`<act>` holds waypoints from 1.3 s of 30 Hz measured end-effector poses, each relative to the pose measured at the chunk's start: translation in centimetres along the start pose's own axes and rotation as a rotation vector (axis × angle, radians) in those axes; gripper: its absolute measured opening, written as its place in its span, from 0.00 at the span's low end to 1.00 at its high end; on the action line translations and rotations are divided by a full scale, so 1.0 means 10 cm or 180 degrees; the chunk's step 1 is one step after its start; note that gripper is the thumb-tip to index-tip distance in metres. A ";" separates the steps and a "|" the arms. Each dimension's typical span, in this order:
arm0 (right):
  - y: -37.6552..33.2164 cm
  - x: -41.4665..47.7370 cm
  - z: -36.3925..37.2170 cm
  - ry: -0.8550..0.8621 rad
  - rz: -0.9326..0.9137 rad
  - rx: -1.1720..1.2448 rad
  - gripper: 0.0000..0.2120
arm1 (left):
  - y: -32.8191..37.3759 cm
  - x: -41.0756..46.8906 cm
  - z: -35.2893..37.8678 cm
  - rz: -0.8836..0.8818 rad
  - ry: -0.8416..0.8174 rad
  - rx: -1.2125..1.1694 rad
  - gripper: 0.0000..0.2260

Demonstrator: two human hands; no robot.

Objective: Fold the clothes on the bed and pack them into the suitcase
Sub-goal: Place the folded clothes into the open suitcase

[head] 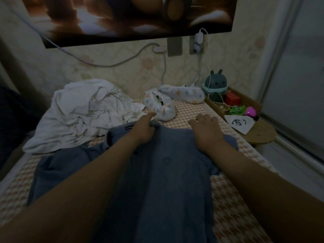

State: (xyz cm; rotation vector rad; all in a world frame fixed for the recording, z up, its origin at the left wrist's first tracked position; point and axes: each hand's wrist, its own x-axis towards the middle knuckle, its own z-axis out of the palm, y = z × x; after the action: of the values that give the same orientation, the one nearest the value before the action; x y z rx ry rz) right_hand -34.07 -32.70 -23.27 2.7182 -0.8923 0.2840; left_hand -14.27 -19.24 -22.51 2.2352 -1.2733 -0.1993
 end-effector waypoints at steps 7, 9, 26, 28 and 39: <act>-1.16 0.28 -0.12 -0.0195 -0.1020 0.1617 0.16 | -0.57 -0.55 -0.57 -0.0082 0.1245 0.0379 0.12; -1.43 0.33 -0.15 0.0004 -0.1065 0.1808 0.10 | -0.85 -0.69 -0.68 -0.0359 0.1125 0.0638 0.10; -2.71 0.75 -0.39 0.0127 -0.0837 0.1514 0.11 | -1.87 -1.39 -1.46 -0.0272 0.0965 0.1884 0.14; -2.66 0.89 -0.39 0.0367 -0.0300 0.1514 0.07 | -1.87 -1.37 -1.58 -0.0376 0.1205 0.2109 0.16; -2.87 0.58 -0.21 0.0366 -0.1566 0.1194 0.12 | -2.24 -1.81 -1.55 -0.1188 0.0308 0.0405 0.15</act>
State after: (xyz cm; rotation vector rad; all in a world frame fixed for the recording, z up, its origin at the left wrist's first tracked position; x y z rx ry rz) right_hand -12.38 -13.00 -25.17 3.1037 -0.1269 0.5382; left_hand -1.27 10.73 -23.98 2.5458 -0.8304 -0.1488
